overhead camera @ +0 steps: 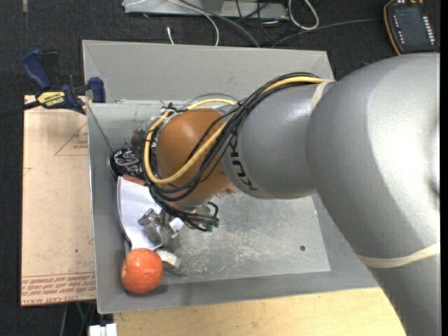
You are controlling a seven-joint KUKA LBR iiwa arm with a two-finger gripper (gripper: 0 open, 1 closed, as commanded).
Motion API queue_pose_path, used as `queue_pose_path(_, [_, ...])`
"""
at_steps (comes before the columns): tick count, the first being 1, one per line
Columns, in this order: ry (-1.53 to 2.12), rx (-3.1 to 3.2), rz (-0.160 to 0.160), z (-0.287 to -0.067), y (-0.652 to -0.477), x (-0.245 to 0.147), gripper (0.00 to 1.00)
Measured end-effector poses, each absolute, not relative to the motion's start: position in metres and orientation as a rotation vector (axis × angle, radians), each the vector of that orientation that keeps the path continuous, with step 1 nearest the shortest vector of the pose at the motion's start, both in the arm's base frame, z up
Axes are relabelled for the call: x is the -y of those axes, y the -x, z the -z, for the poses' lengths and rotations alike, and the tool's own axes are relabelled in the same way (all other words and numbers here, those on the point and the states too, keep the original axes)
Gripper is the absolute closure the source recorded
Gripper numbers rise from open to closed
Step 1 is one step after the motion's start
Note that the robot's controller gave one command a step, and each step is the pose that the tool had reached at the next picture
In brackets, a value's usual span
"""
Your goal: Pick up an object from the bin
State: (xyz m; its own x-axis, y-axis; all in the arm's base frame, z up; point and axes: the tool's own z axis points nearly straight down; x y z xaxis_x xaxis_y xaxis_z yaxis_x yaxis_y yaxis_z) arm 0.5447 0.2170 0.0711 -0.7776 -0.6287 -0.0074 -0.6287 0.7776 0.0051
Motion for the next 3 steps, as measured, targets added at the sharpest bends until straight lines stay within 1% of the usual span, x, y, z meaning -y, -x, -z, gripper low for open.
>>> queue_pose_path(1, [1.049, -2.968, -0.01, -0.087, -0.541, -0.215, 1.0])
queue_pose_path(2, [1.045, -2.958, -0.01, -0.121, -0.544, -0.216, 1.0])
queue_pose_path(3, [1.045, -2.965, -0.01, -0.153, -0.543, -0.216, 1.0])
